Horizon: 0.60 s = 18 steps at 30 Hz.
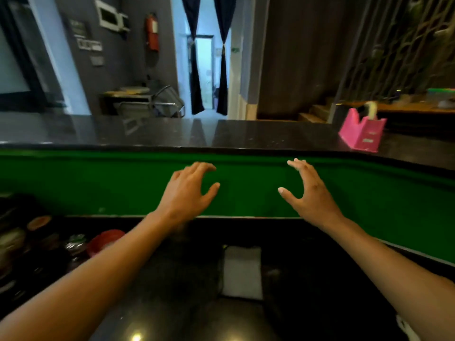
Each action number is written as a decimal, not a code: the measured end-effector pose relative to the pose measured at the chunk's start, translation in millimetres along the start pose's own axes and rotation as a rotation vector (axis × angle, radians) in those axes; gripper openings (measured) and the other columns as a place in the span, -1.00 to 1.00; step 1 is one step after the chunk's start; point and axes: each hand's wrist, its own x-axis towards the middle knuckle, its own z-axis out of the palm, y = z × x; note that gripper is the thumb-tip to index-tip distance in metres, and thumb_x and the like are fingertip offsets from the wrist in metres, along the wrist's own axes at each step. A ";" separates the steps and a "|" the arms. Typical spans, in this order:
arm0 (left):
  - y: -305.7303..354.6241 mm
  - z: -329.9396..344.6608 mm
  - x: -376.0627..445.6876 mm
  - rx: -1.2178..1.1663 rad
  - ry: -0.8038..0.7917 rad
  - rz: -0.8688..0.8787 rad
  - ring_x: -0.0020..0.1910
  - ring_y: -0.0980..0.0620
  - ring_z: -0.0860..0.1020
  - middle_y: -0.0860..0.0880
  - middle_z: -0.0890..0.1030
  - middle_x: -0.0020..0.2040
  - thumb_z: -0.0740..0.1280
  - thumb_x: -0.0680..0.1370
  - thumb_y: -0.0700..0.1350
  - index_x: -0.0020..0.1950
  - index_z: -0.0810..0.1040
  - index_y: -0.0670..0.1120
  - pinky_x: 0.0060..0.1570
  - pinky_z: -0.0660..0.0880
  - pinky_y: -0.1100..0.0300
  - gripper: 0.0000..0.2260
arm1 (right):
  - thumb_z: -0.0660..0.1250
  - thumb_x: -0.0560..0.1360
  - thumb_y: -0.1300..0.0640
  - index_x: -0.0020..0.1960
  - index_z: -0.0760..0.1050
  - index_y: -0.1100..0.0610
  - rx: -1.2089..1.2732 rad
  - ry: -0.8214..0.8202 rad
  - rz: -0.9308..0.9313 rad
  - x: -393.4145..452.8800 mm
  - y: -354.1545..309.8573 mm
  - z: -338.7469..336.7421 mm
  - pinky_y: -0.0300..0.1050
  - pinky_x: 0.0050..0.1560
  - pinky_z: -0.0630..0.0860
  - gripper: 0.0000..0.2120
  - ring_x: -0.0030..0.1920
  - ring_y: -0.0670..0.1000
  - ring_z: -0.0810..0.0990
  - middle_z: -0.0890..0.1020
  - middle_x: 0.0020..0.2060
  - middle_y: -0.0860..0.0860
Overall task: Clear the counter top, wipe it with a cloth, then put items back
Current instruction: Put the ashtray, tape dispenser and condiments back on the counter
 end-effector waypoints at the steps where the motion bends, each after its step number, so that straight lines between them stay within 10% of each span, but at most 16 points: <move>1: -12.3 -0.3 -24.8 0.011 -0.035 -0.039 0.22 -0.03 0.53 0.03 0.56 0.23 0.19 0.50 0.20 0.29 0.46 0.02 0.24 0.42 0.01 -0.56 | 0.38 0.49 -0.07 0.48 0.23 0.00 0.025 -0.040 -0.014 -5.2 -12.6 15.7 0.10 0.46 0.24 -0.37 0.52 -0.03 0.14 0.27 0.49 0.00; 18: -231.3 -70.0 -322.9 0.092 -0.377 -0.642 0.30 0.07 0.45 0.06 0.46 0.32 0.24 0.57 0.15 0.40 0.38 0.05 0.31 0.38 0.03 -0.58 | 0.30 0.53 -0.14 0.47 0.25 -0.07 0.174 -0.604 -0.196 -115.9 -223.1 290.6 -0.15 0.47 0.12 -0.44 0.52 -0.12 0.10 0.29 0.48 -0.08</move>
